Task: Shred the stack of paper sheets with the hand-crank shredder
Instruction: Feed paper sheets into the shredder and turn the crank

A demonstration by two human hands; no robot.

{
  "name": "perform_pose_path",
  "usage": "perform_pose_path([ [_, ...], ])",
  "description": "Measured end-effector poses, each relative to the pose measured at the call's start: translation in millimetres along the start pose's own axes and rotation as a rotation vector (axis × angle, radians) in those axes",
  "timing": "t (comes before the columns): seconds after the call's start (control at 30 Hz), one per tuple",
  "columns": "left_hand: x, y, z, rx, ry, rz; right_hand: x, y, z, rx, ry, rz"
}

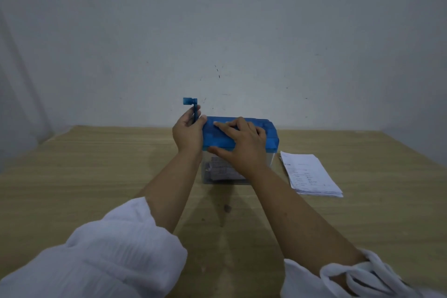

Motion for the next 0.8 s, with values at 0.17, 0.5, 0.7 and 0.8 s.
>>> perform_pose_path([
  [0.17, -4.6, 28.7, -6.2, 0.26, -0.356, 0.089, -5.6, -2.5, -6.6, 0.193, -0.328, 0.049],
  [0.5, 17.7, 93.5, 11.4, 0.918, -1.182, 0.565, -13.0, -38.3, -81.3, 0.452, -0.172, 0.254],
  [0.7, 10.2, 80.3, 12.7, 0.887, -1.163, 0.634, -19.1, -21.4, -77.9, 0.53, -0.393, 0.116],
  [0.8, 5.4, 71.5, 1.9, 0.802, -1.154, 0.631, -31.6, -1.2, -73.3, 0.516, -0.427, 0.018],
])
Point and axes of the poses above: each hand's wrist, its own y-axis away from the middle knuckle, its own x-axis out of the palm, z = x × y, the point moved 6 cm from there along -y, towards the middle knuckle, and after that the axes turned 12 degrees about -z, right-handed, at the moved point
